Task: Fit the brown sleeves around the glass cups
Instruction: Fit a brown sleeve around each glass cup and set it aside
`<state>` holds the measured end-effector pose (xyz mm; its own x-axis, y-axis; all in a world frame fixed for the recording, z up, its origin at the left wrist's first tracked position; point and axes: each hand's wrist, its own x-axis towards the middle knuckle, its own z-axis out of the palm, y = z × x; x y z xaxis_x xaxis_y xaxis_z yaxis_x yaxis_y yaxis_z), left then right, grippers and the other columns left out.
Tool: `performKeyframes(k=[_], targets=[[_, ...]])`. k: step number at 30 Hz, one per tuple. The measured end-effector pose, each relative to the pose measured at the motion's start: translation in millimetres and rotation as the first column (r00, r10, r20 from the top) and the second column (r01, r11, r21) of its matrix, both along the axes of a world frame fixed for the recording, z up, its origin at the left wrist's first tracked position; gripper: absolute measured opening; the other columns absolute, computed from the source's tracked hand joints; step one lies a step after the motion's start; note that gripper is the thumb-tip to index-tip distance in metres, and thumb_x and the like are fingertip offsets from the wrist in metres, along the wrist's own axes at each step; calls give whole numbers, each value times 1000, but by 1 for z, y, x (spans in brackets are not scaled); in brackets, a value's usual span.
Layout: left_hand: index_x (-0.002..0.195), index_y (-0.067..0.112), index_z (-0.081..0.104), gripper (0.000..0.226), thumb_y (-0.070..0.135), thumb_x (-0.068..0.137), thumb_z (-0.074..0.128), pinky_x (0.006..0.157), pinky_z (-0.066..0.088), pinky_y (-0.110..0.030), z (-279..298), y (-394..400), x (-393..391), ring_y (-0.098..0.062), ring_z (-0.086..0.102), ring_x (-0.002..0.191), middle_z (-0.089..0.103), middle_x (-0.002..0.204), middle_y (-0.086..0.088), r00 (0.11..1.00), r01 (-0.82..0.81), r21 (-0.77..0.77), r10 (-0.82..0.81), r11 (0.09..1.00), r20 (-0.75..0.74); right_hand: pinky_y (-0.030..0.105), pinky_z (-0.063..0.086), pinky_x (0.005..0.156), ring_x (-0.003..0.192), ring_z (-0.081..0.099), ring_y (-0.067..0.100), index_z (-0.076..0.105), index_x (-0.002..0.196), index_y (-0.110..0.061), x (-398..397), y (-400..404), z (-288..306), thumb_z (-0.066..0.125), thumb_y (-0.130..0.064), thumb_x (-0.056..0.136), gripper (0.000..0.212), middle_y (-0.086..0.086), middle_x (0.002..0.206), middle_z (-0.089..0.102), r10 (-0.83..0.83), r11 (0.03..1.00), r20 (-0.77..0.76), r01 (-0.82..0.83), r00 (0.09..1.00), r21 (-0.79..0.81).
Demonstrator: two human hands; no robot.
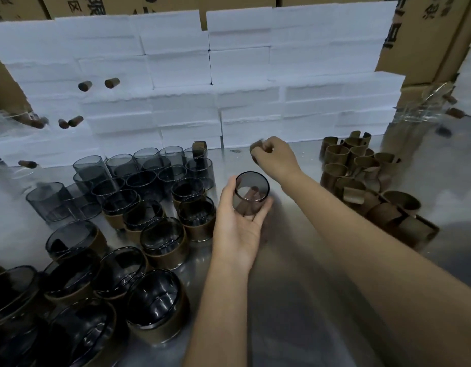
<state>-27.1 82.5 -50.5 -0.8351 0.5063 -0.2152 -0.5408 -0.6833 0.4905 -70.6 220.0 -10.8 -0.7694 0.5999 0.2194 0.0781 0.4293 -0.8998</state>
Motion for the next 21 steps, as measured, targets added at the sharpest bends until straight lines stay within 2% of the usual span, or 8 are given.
performKeyframes(k=[2, 4, 6, 8, 10, 13, 17, 21], targets=[[110, 14, 69, 22, 31, 97, 69, 82, 64, -42, 1, 1, 0, -32, 69, 110, 66, 119, -23, 1000, 1, -16, -1, 1000, 1, 22, 39, 64, 77, 49, 14, 46, 76, -16, 33, -12, 9, 60, -16, 93, 22, -3, 81, 56, -4, 997, -88, -2, 996, -74], [110, 14, 68, 23, 34, 98, 67, 82, 63, -41, 3, 1, 1, -32, 68, 116, 64, 123, -23, 1000, -3, -33, 2, 999, -11, 20, 40, 65, 77, 53, 9, 47, 76, -19, 63, -27, 12, 66, -20, 92, 24, -7, 80, 56, 14, 996, -158, -27, 987, -81], [110, 14, 70, 26, 38, 100, 64, 88, 60, -40, 3, 0, 2, -29, 67, 119, 67, 119, -20, 998, 3, -61, -7, 998, -68, 10, 42, 68, 81, 57, -1, 50, 90, -25, 89, -42, 10, 73, -25, 87, 23, -12, 90, 60, 37, 996, -228, -53, 973, -65], [107, 15, 76, 35, 46, 99, 61, 90, 59, -37, 4, -1, 4, -25, 70, 107, 73, 110, -14, 984, 17, -137, -41, 990, -172, 4, 41, 74, 97, 58, -9, 44, 107, -35, 110, -53, 1, 77, -30, 82, 42, -18, 108, 61, 39, 999, -221, -40, 974, -1], [120, 8, 72, 53, 54, 94, 64, 103, 55, -42, 6, -3, 6, -29, 69, 113, 72, 118, -18, 957, 38, -226, -101, 973, -274, 2, 38, 77, 106, 57, -4, 37, 115, -45, 124, -59, -10, 78, -30, 79, 57, -17, 117, 61, 30, 994, -164, -12, 986, 106], [141, 2, 54, 80, 51, 84, 79, 117, 40, -54, 5, -1, 10, -40, 60, 130, 60, 137, -29, 902, 76, -318, -201, 945, -383, -1, 35, 78, 113, 54, 2, 45, 125, -38, 134, -56, -24, 78, -31, 81, 55, -11, 118, 61, 26, 979, -130, 1, 991, 203], [135, 5, 60, 69, 39, 79, 83, 103, 49, -48, 1, 0, 10, -31, 66, 106, 62, 122, -27, 883, 61, -355, -217, 933, -416, 4, 38, 86, 121, 52, 2, 46, 133, -40, 137, -49, -27, 77, -34, 84, 58, -14, 127, 60, 69, 974, -149, -34, 986, 226], [137, 3, 57, 73, 34, 78, 84, 84, 60, -35, 4, -3, 13, -29, 71, 107, 69, 113, -26, 878, 111, -333, -250, 936, -409, 1, 40, 81, 111, 56, -7, 45, 133, -41, 136, -50, -28, 75, -32, 87, 56, -15, 124, 61, 99, 974, -166, -61, 981, 217]])
